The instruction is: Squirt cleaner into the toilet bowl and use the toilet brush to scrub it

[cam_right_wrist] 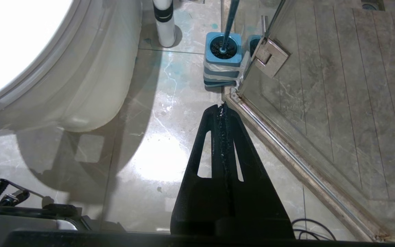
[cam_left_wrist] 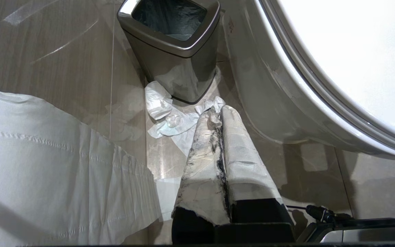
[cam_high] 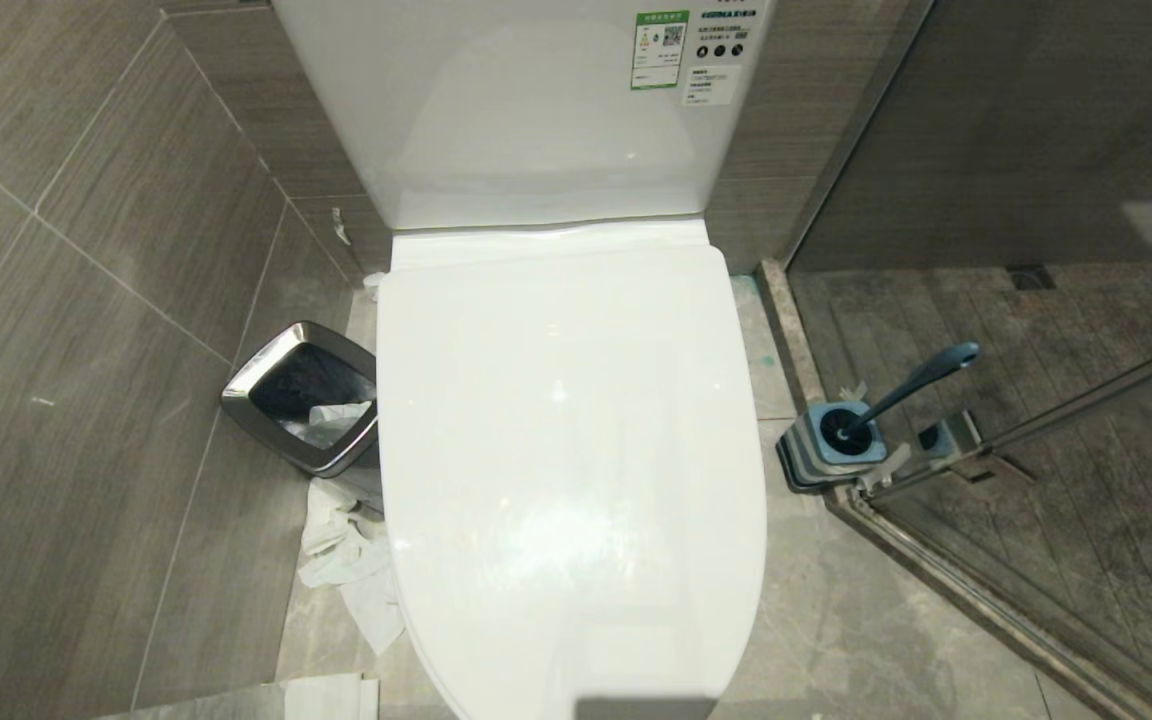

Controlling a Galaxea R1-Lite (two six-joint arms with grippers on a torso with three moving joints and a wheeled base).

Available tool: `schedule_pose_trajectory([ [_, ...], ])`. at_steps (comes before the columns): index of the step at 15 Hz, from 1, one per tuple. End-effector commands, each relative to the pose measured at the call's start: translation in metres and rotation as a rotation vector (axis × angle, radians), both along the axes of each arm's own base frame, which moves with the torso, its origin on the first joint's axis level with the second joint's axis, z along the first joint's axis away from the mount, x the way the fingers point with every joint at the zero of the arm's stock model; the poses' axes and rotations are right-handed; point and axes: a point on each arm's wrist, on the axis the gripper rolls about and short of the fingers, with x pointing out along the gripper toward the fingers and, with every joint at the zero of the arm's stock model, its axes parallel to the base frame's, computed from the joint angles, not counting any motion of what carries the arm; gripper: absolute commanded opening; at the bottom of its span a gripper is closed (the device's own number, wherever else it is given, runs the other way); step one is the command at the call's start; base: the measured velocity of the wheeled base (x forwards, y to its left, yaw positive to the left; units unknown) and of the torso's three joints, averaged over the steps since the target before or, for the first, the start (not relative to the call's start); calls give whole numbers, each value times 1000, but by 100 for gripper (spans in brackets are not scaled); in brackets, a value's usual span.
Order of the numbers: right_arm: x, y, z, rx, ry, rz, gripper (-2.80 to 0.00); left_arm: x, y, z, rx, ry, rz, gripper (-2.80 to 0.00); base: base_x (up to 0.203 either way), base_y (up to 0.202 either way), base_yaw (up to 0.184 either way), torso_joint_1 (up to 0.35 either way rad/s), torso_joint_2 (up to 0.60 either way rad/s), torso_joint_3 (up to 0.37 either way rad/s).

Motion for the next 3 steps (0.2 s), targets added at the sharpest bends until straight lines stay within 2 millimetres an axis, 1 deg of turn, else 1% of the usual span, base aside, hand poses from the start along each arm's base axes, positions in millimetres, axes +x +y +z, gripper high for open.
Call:
schedule_pose_trajectory([
  [1,0,0,0,23,1,-2,-280,0,0,0,0,2,1,-280,0,0,0,0,0,0],
  [3,0,0,0,33,1,-4,-280,0,0,0,0,0,1,-280,0,0,0,0,0,0],
])
